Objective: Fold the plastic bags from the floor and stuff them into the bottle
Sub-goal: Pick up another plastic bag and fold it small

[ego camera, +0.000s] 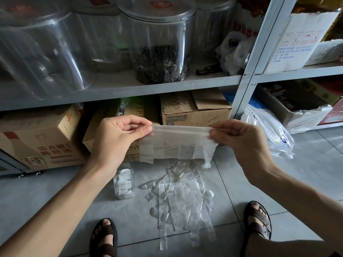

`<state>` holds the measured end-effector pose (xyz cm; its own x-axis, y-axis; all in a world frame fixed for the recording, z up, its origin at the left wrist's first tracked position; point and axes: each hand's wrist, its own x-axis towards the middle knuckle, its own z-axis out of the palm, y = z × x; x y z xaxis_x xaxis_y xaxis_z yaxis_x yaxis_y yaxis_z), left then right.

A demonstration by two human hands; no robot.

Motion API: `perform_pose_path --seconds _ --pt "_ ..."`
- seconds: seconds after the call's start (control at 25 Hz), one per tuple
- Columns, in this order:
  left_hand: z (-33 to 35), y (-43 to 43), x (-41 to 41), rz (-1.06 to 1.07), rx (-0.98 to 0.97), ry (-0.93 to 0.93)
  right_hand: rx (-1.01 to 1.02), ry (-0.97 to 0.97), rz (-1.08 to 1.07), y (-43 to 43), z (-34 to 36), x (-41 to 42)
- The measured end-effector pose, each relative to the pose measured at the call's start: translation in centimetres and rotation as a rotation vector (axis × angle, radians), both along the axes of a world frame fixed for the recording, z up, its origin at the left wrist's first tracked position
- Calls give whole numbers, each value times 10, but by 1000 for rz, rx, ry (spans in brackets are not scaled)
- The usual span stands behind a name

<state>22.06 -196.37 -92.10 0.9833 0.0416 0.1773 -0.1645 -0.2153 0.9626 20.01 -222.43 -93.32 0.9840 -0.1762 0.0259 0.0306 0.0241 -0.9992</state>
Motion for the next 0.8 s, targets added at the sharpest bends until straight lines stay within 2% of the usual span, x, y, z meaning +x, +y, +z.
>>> perform_pose_path --seconds 0.2,0.4,0.6,0.8 --pt "-3 1 2 22 81 -52 -65 -16 -17 -2 -1 1" --pt "-4 5 6 86 141 -93 -223 -39 -32 -6 0 5" --pt "0 -1 5 29 33 -38 -186 -49 38 -6 0 7" --pt "-1 -3 4 47 10 8 -99 -29 80 -4 0 6"
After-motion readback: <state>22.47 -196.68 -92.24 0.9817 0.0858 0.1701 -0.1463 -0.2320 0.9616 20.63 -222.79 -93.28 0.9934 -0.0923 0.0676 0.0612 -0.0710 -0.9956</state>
